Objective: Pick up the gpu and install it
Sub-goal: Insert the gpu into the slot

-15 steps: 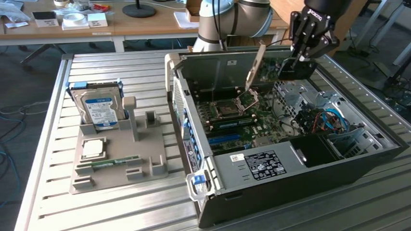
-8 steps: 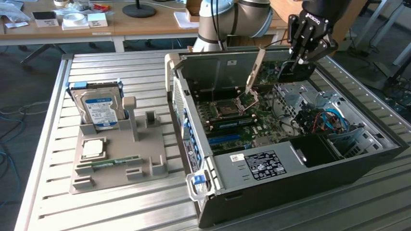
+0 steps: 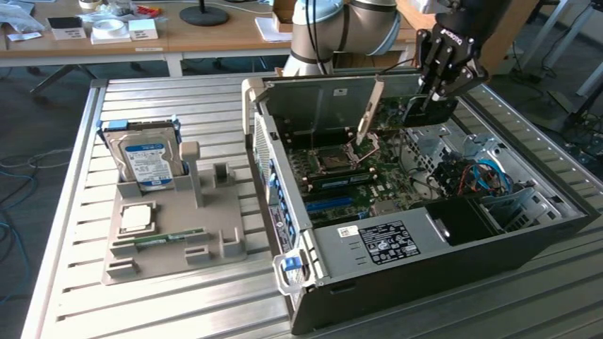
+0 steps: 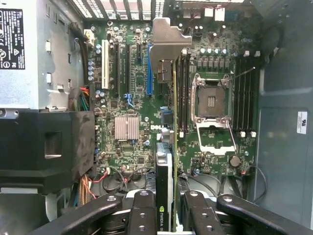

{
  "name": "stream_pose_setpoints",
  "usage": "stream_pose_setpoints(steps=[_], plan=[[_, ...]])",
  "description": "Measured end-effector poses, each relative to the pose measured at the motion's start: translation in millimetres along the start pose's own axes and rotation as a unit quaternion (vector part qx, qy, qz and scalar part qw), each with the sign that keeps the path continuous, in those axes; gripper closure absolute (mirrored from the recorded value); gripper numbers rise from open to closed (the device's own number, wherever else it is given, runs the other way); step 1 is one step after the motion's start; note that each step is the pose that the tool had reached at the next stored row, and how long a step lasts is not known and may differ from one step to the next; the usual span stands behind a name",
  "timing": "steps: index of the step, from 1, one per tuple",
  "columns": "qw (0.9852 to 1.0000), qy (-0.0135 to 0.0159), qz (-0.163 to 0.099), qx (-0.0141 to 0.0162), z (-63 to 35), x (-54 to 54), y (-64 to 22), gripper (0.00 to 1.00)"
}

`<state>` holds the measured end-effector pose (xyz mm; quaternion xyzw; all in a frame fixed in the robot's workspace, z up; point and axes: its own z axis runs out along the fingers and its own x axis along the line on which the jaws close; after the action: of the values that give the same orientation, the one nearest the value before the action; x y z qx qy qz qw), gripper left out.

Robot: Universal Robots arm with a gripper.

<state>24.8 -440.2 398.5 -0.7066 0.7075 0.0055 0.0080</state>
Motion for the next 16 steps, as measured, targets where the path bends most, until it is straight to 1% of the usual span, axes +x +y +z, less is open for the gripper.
stream_pose_setpoints(steps=[8,10,16], plan=[[1.0,0.0,-0.003,0.0017,8.0,0.2,15.1,0.73],[1.0,0.0001,-0.004,0.0017,8.1,0.2,16.3,0.73],[1.0,0.0,-0.004,0.0017,8.3,0.2,16.4,0.73]])
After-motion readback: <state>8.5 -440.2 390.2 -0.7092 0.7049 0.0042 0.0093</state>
